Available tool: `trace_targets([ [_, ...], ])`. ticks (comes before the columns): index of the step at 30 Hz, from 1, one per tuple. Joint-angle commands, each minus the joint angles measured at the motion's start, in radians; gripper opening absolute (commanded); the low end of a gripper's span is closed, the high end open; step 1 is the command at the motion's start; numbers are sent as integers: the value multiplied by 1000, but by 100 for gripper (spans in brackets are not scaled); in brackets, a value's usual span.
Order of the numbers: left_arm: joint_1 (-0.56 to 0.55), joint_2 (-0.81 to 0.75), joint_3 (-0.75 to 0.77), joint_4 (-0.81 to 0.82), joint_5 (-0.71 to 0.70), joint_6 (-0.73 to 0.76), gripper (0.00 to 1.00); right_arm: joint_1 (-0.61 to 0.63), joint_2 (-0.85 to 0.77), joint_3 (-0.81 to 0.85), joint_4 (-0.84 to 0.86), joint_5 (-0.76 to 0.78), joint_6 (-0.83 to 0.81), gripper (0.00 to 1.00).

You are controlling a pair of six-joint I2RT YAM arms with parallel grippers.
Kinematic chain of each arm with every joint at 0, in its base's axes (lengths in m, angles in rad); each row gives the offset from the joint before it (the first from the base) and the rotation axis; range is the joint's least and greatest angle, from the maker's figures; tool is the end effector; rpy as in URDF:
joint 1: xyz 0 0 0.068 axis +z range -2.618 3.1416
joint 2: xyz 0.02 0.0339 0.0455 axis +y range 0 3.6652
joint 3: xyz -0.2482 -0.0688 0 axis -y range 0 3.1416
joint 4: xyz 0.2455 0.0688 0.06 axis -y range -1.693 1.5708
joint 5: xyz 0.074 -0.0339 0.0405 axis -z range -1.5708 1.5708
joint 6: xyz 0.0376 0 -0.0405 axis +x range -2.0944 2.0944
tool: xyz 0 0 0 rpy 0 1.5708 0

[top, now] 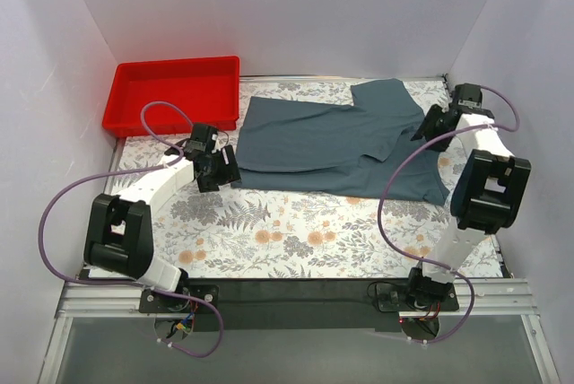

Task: Fold and stack the t-shirts
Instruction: Fold the tshirt

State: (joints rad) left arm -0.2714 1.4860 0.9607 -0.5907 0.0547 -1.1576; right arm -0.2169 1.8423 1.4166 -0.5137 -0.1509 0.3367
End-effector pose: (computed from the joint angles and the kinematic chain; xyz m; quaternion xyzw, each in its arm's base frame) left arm 0.2793 -0.0798 0.1894 -0.4120 0.8825 -0.1678 0.1528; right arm 0.3924 -0.0807 0.2161 0.2365 0.9182 0.0901 0.3048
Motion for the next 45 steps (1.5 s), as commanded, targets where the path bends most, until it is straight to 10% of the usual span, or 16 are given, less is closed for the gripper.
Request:
trace_targets([
  [1,-3,51,21,35,28,-37,65,-64,-126,-127,-35,57,-57,50],
  [21,-3,221,53,152,34,-105,50,-283,-333,-538,89,-85,28,52],
  [39,-3,232,16,167,5,-96,0,-314,-328,-597,109,16,36,47],
  [45,-3,215,26,123,-39,-82,0,-314,-305,-601,104,42,15,35],
])
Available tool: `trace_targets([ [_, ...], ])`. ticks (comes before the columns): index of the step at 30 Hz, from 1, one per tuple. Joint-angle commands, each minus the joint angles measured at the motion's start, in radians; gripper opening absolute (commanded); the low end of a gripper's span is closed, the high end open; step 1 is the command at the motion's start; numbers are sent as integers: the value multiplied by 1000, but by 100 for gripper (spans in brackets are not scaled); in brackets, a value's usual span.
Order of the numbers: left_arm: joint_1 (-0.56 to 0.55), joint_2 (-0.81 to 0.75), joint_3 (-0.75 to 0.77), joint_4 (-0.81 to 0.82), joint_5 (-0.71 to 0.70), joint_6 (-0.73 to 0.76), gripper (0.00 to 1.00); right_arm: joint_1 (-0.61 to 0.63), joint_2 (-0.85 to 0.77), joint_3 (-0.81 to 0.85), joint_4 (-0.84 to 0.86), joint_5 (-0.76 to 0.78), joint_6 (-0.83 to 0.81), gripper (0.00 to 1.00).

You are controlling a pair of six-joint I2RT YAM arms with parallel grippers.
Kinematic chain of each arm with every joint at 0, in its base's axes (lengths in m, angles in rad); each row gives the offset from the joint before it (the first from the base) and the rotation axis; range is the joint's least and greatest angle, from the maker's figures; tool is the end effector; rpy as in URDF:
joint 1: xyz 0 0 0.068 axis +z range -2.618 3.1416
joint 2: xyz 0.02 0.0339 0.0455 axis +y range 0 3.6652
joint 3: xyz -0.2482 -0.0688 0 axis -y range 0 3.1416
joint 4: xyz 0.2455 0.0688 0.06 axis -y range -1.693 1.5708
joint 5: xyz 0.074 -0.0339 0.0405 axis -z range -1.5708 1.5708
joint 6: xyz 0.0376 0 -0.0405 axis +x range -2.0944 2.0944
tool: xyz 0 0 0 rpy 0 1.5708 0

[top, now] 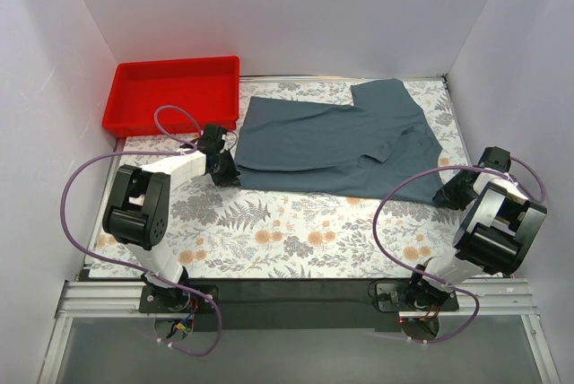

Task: Fold and stack the t-shirts
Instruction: Fold the tshirt

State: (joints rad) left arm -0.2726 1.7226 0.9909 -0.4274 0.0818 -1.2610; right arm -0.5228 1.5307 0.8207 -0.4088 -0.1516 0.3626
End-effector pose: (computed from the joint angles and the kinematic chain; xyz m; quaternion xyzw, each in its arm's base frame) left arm 0.3121 -0.0904 0.1373 -0.4566 0.8650 -0.1705 0.1193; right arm 0.2488 -0.1368 0.1470 0.4010 0.8854 0.0557 0.2286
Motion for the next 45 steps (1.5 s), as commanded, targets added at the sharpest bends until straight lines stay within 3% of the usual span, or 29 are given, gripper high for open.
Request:
trace_targets([
  [1,-2,-21,-3,-45,-68,25,0,-9,9,-2,-2,44,-14,28],
  [7,12,-40,12,-123,-103,41,0,-19,12,40,-54,112,-36,1],
  [22,18,-162,-95,-283,-8,17,1,-34,-52,60,-157,212,-60,1],
  [23,16,-170,-89,-286,-17,20,11,-29,-56,70,-156,193,-65,3],
  [24,16,-175,-83,-289,-23,20,11,-29,-60,70,-156,193,-68,3],
  [26,16,-184,-61,-300,-42,29,26,4,-72,101,-159,185,-77,8],
  [32,16,-239,41,-333,-125,40,57,124,-127,207,-163,221,-85,31],
  [38,-30,-276,120,-304,-123,38,60,317,-110,288,-98,81,-94,42],
  [45,-131,-164,149,-195,-83,54,58,455,25,287,80,-43,77,47],
])
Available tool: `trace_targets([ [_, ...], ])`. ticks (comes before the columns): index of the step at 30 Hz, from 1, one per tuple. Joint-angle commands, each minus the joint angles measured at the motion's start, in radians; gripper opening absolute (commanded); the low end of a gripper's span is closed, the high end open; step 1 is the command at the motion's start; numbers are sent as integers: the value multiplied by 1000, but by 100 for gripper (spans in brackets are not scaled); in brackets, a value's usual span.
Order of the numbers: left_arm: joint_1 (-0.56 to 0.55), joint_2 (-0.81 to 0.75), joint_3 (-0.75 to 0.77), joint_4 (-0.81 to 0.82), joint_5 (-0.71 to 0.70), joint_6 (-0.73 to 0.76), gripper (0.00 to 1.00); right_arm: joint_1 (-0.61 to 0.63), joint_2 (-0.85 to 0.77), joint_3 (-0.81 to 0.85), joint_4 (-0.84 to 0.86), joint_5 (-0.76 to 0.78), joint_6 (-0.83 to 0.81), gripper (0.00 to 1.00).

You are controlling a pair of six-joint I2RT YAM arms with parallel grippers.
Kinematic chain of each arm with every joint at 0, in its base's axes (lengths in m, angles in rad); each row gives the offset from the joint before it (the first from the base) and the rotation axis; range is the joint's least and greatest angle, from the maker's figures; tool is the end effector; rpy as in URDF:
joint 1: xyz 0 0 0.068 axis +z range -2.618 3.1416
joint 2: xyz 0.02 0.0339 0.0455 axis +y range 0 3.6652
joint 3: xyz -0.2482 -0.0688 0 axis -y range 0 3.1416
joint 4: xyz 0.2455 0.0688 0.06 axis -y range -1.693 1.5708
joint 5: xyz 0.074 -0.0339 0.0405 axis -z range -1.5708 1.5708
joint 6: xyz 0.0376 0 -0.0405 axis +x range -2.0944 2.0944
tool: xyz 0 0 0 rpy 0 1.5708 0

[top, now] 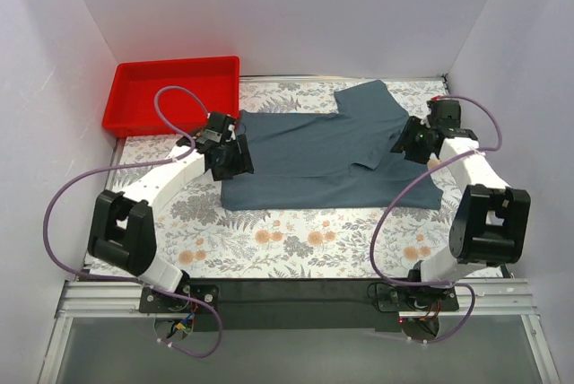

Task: Fold and stack the t-shirts
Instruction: Fold the tshirt

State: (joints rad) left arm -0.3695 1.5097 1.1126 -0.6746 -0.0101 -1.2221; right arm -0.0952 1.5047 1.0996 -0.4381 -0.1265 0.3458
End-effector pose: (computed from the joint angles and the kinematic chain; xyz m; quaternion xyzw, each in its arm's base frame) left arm 0.2872 -0.1108 0.2236 -0.4018 0.8818 -0.1730 0.1763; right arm 0.3259 -0.0264 0.2364 0.1820 0.9150 0.1030 0.3449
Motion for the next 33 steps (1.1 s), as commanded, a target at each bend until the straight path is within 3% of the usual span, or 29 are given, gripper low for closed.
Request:
trace_targets([
  [1,-51,66,29,69,40,16,58,43,81,-3,133,-82,116,48],
  [9,-80,110,13,93,58,18,58,94,232,-3,223,-79,239,50],
  [17,-80,84,-26,92,42,10,58,94,291,9,231,-85,248,50],
  [33,-80,66,-51,69,22,10,58,204,400,221,188,-139,260,49],
])
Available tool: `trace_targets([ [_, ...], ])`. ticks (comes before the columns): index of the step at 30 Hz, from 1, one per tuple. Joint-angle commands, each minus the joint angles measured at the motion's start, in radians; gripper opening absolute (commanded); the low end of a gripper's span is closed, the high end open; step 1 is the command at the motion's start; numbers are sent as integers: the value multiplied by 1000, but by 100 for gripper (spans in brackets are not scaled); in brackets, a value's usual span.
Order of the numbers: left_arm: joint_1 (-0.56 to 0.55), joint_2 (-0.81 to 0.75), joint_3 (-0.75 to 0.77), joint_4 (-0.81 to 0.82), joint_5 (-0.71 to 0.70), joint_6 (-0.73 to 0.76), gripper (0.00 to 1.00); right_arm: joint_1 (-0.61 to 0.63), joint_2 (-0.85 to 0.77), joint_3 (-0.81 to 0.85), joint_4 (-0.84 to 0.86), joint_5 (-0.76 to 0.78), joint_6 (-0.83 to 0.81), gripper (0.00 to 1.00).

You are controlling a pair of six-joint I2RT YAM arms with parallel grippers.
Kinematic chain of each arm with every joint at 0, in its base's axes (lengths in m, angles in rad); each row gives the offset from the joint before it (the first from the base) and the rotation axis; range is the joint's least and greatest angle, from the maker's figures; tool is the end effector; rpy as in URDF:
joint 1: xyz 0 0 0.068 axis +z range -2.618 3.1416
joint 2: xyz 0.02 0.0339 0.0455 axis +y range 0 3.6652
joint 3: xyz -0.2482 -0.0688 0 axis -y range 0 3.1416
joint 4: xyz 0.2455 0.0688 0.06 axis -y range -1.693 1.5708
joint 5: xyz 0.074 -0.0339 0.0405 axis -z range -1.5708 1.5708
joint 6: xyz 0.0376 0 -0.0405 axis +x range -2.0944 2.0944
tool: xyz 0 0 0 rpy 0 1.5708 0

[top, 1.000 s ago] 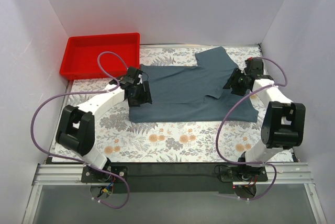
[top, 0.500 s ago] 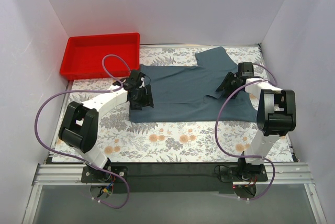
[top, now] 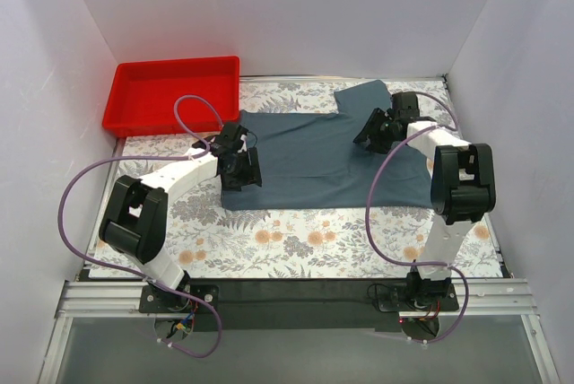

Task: Fold and stack the t-shirts
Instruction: Fold the tshirt

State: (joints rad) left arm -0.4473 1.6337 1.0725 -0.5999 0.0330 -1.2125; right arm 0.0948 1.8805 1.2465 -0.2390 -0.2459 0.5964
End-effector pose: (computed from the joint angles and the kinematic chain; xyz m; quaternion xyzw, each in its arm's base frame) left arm 0.2878 -0.1395 0.1790 -0.3624 0.9094 -0.1610 0.1254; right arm 0.3973 0.0470 0.1682 0.1909 0.9139 0.2234 0.2802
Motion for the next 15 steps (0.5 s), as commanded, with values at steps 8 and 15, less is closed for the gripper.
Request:
trace_targets([
  [8,-2,-57,-19,-3,-21,-1,58,17,95,192,-16,-52,-56,49],
  [15,-2,-54,-36,25,-19,-18,58,-23,42,251,-183,106,-219,50],
])
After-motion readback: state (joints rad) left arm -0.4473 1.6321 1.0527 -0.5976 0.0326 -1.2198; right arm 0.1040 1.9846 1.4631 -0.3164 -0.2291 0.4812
